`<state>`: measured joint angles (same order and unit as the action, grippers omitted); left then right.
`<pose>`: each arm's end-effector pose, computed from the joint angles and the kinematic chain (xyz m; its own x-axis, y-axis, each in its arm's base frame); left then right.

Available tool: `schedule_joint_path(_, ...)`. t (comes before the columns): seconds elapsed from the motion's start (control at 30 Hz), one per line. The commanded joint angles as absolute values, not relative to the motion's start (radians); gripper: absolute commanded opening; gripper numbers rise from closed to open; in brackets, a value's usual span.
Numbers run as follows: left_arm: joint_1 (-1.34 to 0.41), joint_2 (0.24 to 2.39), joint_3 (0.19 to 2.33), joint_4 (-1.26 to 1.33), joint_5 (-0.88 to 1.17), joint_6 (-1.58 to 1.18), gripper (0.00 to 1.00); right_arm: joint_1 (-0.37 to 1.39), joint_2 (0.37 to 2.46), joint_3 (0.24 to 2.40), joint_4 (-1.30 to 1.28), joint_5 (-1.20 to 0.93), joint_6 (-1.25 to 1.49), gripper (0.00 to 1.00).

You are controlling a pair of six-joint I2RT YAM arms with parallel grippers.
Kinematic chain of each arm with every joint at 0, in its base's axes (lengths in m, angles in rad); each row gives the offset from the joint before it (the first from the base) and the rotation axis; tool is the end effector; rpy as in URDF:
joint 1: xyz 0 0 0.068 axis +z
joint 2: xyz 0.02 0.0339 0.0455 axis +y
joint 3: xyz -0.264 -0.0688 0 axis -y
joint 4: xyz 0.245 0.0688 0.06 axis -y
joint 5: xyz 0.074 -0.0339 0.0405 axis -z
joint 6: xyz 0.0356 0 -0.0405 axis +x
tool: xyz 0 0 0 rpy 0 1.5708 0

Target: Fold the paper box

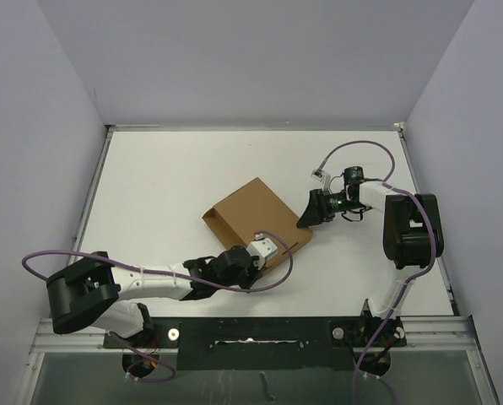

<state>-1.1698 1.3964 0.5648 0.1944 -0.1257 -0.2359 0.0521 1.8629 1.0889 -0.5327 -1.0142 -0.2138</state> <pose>0.1101 -0.2482 0.1678 -0.4301 0.4204 -0.7989 0.7956 0.5948 -0.1153 0.3354 0.0478 0.1484 -0.8893 -0.1586 -0.4290 -0.4477 0.4936 0.7456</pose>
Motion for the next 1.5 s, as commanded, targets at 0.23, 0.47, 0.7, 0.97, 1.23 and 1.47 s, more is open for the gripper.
schedule_joint_path(0.23,-1.172,1.346,0.515,0.284,-0.131,-0.258,0.0,0.049,1.892,1.131,-0.547,-0.959,-0.21,0.51)
schedule_joint_path(0.47,-1.172,1.32,0.471,0.32,-0.124,-0.253,0.0,0.049,1.905,1.136,-0.558,-0.921,-0.214,0.47)
schedule_joint_path(0.7,-1.172,1.32,0.443,0.356,-0.121,-0.253,0.0,0.049,1.911,1.138,-0.561,-0.905,-0.216,0.45)
schedule_joint_path(0.97,-1.17,1.313,0.406,0.392,-0.132,-0.259,0.0,0.048,1.919,1.139,-0.564,-0.891,-0.215,0.43)
schedule_joint_path(1.23,-1.166,1.319,0.374,0.433,-0.122,-0.262,0.0,0.049,1.926,1.143,-0.568,-0.887,-0.217,0.43)
schedule_joint_path(1.47,-1.161,1.334,0.337,0.492,-0.115,-0.263,0.0,0.048,1.93,1.144,-0.571,-0.884,-0.219,0.43)
